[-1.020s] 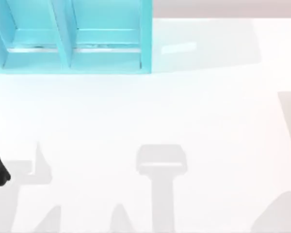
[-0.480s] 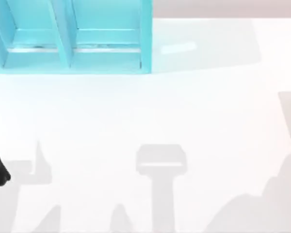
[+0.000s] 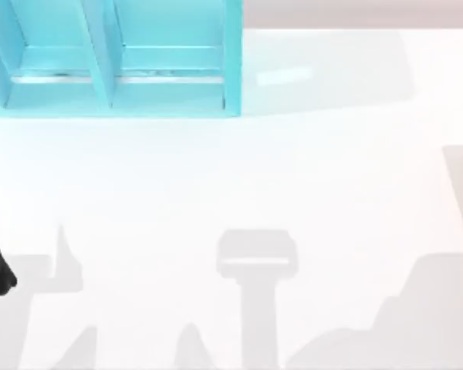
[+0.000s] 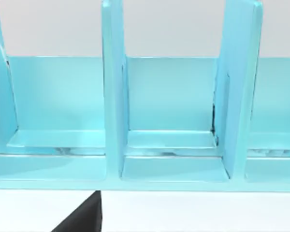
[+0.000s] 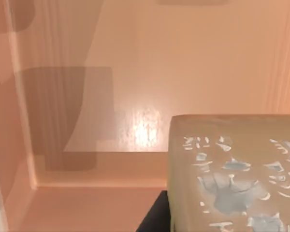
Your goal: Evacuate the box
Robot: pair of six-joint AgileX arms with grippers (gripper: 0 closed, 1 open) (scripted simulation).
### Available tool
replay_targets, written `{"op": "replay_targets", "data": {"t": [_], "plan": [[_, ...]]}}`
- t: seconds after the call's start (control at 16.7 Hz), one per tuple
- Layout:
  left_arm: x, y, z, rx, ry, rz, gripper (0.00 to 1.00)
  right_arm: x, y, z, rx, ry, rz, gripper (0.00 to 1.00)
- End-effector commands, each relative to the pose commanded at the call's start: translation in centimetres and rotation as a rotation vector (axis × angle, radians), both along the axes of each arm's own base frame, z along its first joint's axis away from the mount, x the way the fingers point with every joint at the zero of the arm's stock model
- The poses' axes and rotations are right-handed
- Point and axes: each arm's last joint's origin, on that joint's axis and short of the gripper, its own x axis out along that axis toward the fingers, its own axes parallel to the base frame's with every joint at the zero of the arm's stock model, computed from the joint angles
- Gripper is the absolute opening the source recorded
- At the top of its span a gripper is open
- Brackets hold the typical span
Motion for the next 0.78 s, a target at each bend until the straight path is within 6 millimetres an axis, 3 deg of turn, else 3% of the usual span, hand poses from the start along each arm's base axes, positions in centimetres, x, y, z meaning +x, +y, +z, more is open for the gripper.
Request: {"op": "replay_targets", "data": {"t": [0.18,0.36,0.54,0.78], "plan": [[0.0,0.0,0.0,0.0,0.0,0.0,1.0,0.8,0.7,-0.2,-0.001,0.001,0.0,0.0],[0.0,0.0,0.0,0.0,0.0,0.0,1.0,3.3,3.8,-0.9,-0.005,0.003,0.005,0.0],[0.0,0.0,0.0,0.0,0.0,0.0,1.0,6.3,9.4,-2.1,-0.01,0.004,0.013,0.0],[0.0,0.0,0.0,0.0,0.0,0.0,1.0,8.6,19.3,-4.1,-0.014,0.001,0.028,0.0]]}}
